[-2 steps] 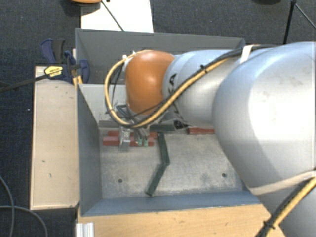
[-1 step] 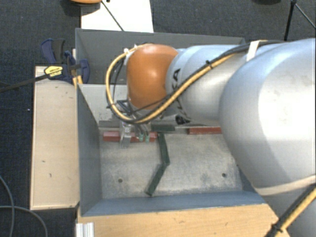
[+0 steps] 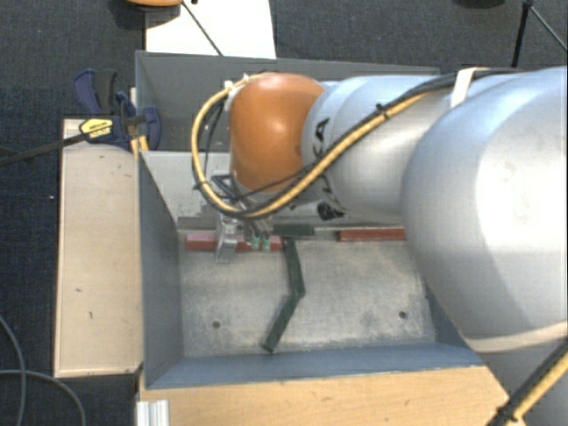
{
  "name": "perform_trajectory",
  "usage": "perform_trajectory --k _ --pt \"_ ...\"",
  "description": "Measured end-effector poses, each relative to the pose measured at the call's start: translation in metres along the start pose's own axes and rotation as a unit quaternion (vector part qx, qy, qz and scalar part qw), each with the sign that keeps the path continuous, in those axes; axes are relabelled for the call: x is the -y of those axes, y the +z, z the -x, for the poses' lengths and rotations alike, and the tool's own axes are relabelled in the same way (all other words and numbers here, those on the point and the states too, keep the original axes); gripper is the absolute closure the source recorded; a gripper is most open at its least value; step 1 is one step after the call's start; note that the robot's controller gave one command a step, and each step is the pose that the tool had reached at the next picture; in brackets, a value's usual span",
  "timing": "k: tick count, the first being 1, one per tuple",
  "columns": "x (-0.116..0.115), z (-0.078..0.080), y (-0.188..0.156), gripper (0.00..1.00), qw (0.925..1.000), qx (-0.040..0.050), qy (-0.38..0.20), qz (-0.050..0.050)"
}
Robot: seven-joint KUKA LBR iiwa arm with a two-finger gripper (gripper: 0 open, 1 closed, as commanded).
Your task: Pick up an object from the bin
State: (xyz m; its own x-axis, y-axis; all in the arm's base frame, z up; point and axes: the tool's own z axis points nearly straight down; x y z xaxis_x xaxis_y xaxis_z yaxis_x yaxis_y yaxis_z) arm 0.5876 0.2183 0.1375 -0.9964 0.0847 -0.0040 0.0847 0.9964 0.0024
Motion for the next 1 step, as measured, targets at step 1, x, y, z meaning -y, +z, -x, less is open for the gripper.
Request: perform_trajectory --k 1 --pt "0.0003 -0.0008 -0.0121 1.0 1.0 -0.0009 0.0 0.0"
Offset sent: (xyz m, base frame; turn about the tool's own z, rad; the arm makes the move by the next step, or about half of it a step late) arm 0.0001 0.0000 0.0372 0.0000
